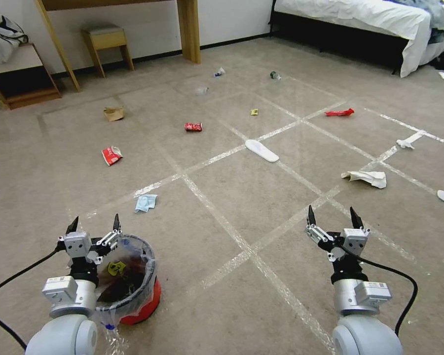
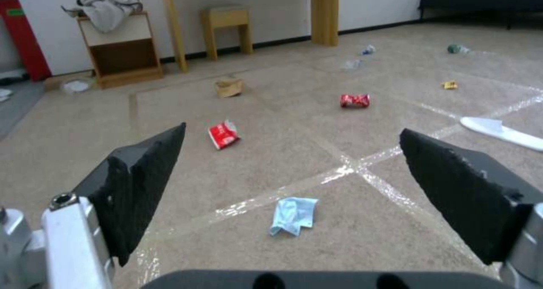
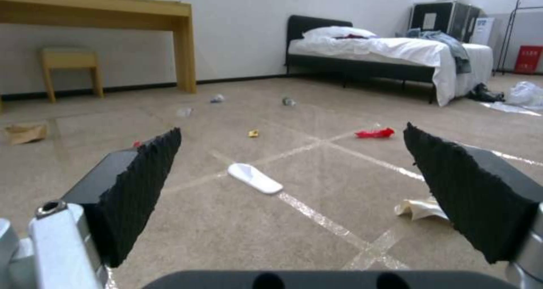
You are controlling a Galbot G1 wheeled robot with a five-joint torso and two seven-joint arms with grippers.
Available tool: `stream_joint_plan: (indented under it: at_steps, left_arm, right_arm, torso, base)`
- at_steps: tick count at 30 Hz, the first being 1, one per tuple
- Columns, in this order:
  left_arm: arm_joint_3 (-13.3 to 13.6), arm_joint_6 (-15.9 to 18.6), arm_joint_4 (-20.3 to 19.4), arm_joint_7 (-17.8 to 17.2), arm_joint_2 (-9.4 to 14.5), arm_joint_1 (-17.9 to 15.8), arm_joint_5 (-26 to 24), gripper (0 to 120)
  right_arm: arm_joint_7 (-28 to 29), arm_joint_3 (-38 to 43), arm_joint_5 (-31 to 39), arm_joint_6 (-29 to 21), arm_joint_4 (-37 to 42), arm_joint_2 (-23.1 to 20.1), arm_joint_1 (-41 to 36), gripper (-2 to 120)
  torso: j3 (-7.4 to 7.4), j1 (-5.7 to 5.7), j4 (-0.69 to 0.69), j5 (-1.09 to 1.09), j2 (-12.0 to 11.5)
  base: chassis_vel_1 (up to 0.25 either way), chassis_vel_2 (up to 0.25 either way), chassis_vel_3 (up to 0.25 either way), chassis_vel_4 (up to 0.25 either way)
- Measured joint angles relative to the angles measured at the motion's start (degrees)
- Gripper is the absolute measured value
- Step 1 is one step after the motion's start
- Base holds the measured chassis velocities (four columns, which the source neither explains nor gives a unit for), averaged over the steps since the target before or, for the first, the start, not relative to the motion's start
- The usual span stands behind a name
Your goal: Pick up the trash bin and place the garbage on the floor into it.
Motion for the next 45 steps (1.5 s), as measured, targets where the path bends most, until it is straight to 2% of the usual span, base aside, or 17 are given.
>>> stream_joint_plan:
  at_steps: [16, 22, 23, 26, 29, 30, 32, 33, 35, 36, 37, 38, 39, 41, 42, 45]
  left_arm:
    - [-0.3, 0.4, -0.4, 0.0, 0.7, 1.8, -0.1, 100]
    - [-0.7, 1.6, -1.3, -0.2, 1.9, 2.8, -2.7, 100]
    - [-0.7, 3.0, -2.2, -0.5, 2.7, 3.5, -5.1, 100]
    - [-0.7, 4.1, -2.8, -0.8, 3.4, 3.9, -6.5, 100]
    - [-1.5, 8.2, -4.8, -1.9, 5.4, 5.0, -9.6, 100]
    - [-1.5, 8.2, -4.8, -1.9, 5.4, 5.0, -9.6, 100]
    - [-1.8, 12.7, -6.7, -3.8, 6.6, 6.0, -13.1, 100]
    - [-1.8, 12.7, -6.7, -3.8, 6.6, 6.0, -13.1, 100]
    - [-2.5, 18.5, -9.0, -6.5, 8.2, 6.7, -17.5, 100]
    - [-2.5, 18.5, -9.0, -6.5, 8.2, 6.7, -17.5, 100]
    - [-2.9, 20.6, -9.7, -7.5, 8.7, 6.9, -18.9, 100]
    - [-3.8, 25.0, -11.0, -9.6, 9.9, 7.3, -22.0, 100]
    - [-3.8, 25.0, -11.0, -9.6, 9.9, 7.3, -22.0, 100]
    - [-5.2, 29.6, -12.0, -12.4, 11.4, 8.1, -25.1, 100]
    - [-5.2, 29.6, -12.0, -12.4, 11.4, 8.1, -25.1, 100]
    - [-8.5, 32.9, -11.9, -14.4, 13.7, 9.0, -27.8, 100]
  right_arm:
    - [0.8, 1.4, 1.2, 0.6, -0.9, -1.0, 1.7, 100]
    - [0.8, 1.3, 1.0, 0.6, -1.2, -0.3, 1.5, 100]
    - [0.8, 1.3, 1.0, 0.5, -1.2, -0.2, 1.4, 100]
    - [0.9, 1.3, 1.0, 0.3, -1.1, -0.2, 1.5, 100]
    - [1.0, 1.4, 1.0, 0.1, -0.9, -0.1, 1.6, 100]
    - [1.0, 1.4, 1.0, 0.1, -0.9, -0.1, 1.6, 100]
    - [1.0, 1.4, 1.0, 0.1, -0.9, 0.2, 1.5, 100]
    - [1.0, 1.4, 1.0, 0.1, -0.9, 0.2, 1.5, 100]
    - [1.1, 1.4, 1.0, 0.1, -0.9, 0.3, 1.2, 100]
    - [1.1, 1.4, 1.0, 0.1, -0.9, 0.3, 1.2, 100]
    - [1.1, 1.4, 1.0, 0.2, -0.9, 0.3, 1.2, 100]
    - [1.1, 1.4, 1.0, 0.3, -0.9, 0.4, 1.3, 100]
    - [1.1, 1.4, 1.0, 0.3, -0.9, 0.4, 1.3, 100]
    - [1.2, 1.5, 1.0, 0.3, -1.0, 0.4, 1.6, 100]
    - [1.2, 1.5, 1.0, 0.3, -1.0, 0.4, 1.6, 100]
    - [1.2, 1.5, 1.2, 0.3, -1.3, 0.4, 2.1, 100]
  torso:
    - [0.0, 0.0, 0.01, 0.0, 0.0]
    - [0.0, 0.0, 0.01, 0.0, 0.0]
    - [0.0, 0.0, 0.01, 0.0, 0.0]
    - [0.0, 0.0, 0.01, -0.01, 0.0]
    - [0.0, 0.0, 0.01, -0.01, 0.0]
    - [0.0, 0.0, 0.01, -0.01, 0.0]
    - [0.0, 0.0, 0.01, 0.0, 0.0]
    - [0.0, 0.0, 0.01, 0.0, 0.0]
    - [0.0, 0.0, 0.0, 0.0, 0.0]
    - [0.0, 0.0, 0.0, 0.0, 0.0]
    - [0.0, 0.0, 0.0, 0.0, 0.0]
    - [0.0, 0.0, 0.01, -0.01, 0.0]
    - [0.0, 0.0, 0.01, -0.01, 0.0]
    - [0.0, 0.0, 0.01, 0.0, 0.0]
    - [0.0, 0.0, 0.01, 0.0, 0.0]
    - [0.0, 0.0, 0.01, -0.01, 0.0]
  base:
    - [0.0, 0.0, 0.0, 0.0]
    - [0.0, 0.0, 0.0, 0.0]
    - [0.0, 0.0, 0.0, 0.0]
    - [0.0, 0.0, 0.0, 0.0]
    - [0.0, 0.0, 0.0, 0.0]
    - [0.0, 0.0, 0.0, 0.0]
    - [0.0, 0.0, 0.0, 0.0]
    - [0.0, 0.0, 0.0, 0.0]
    - [0.0, 0.0, 0.0, 0.0]
    - [0.0, 0.0, 0.0, 0.0]
    - [0.0, 0.0, 0.0, 0.0]
    - [0.0, 0.0, 0.0, 0.0]
    - [0.0, 0.0, 0.0, 0.0]
    - [0.0, 0.0, 0.0, 0.0]
    - [0.0, 0.0, 0.0, 0.0]
    - [0.0, 0.0, 0.0, 0.0]
